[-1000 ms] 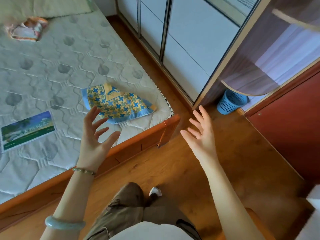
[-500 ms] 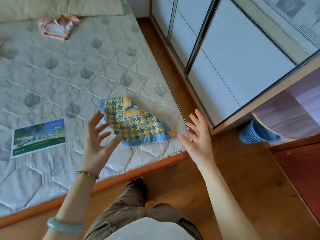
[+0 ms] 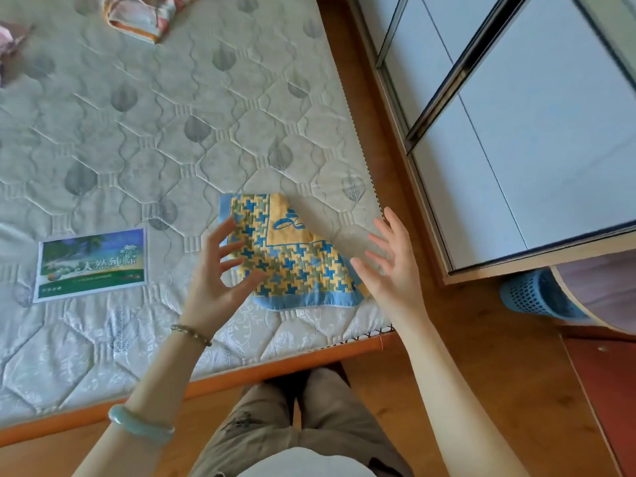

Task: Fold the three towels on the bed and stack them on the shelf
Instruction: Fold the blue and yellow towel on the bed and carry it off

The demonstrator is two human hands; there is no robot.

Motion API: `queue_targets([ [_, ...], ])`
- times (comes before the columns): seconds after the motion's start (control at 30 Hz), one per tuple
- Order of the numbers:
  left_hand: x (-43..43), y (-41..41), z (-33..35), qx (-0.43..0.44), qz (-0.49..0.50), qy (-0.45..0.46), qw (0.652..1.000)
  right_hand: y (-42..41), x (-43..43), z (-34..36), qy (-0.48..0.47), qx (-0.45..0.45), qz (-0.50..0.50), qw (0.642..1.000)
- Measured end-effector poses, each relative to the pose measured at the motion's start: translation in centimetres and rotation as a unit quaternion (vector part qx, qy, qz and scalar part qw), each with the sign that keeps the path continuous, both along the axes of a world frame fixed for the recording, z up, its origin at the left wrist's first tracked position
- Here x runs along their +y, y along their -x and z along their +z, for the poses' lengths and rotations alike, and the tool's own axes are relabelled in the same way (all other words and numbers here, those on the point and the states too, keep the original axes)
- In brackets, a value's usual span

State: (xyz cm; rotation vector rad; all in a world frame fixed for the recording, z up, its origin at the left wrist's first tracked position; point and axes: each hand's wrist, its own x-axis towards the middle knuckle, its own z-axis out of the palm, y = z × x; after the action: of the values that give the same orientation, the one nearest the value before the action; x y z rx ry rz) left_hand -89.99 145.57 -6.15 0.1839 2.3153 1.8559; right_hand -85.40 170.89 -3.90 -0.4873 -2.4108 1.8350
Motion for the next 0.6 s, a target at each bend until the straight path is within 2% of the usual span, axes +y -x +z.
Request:
queue_targets([
  [0.3, -0.2, 1.6, -8.4, -0.074, 0.047, 0.084, 0.993, 2.9, 2.5, -9.2, -0.014, -0.104, 0.07, 0.992],
  [0.47, 0.5, 1.3, -17.1, -0.129, 0.034, 0.167, 0.977, 3.2, 4.0, -18.7, -0.115, -0.18, 0.15, 0.965],
  [0.6, 1.5, 0.2, -24.6, -0.132, -0.027, 0.265, 0.955, 2.8, 4.6, -26.0, -0.192, -0.203, 0.221, 0.934],
])
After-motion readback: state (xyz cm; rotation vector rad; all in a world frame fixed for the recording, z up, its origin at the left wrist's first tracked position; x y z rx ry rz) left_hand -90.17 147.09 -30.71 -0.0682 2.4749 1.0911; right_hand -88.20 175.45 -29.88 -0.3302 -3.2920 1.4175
